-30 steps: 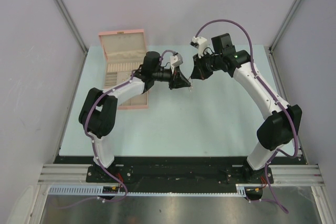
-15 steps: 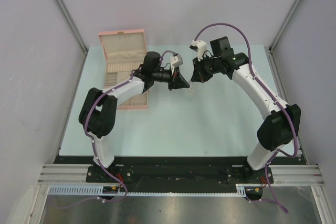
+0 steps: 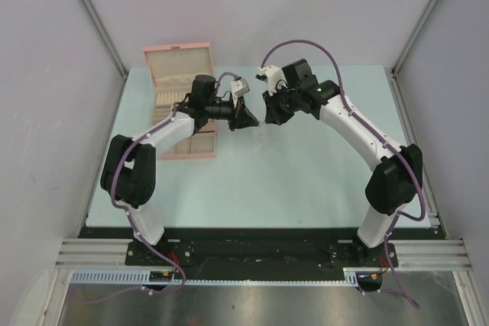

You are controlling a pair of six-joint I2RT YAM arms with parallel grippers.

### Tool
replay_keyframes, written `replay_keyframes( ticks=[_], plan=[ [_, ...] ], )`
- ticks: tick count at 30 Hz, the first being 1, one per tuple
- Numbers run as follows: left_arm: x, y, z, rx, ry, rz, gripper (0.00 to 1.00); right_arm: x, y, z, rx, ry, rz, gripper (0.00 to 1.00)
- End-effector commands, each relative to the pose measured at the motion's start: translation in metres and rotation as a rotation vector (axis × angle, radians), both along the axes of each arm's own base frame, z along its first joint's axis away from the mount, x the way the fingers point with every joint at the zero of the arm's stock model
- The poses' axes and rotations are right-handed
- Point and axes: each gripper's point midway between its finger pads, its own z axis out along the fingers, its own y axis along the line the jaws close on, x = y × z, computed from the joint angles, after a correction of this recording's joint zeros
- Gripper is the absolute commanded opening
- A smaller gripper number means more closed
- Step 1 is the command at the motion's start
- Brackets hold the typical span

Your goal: Organize the mixed jewelry

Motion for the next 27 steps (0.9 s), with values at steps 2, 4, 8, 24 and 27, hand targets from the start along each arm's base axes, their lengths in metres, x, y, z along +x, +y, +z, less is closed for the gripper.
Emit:
replay_keyframes(
  ticks=[2, 4, 8, 24, 27],
  plan=[
    [-0.001, 0.033, 0.009, 0.024, -0.053, 0.060, 0.00, 0.021, 0.028, 0.004, -0.002, -0.055, -0.018, 0.00],
    [-0.001, 0.044, 0.006, 0.035, -0.054, 0.085, 0.00, 0.020, 0.041, 0.000, -0.016, -0.059, -0.005, 0.00],
    [-0.001, 0.061, -0.003, 0.061, -0.057, 0.126, 0.00, 0.024, 0.065, -0.011, -0.019, -0.078, 0.018, 0.00],
    [0.016, 0.133, -0.024, 0.159, -0.094, 0.335, 0.00, 0.029, 0.141, -0.037, -0.026, -0.132, 0.060, 0.00],
    [0.018, 0.146, -0.024, 0.166, -0.101, 0.366, 0.00, 0.030, 0.152, -0.039, -0.027, -0.139, 0.067, 0.00]
  ],
)
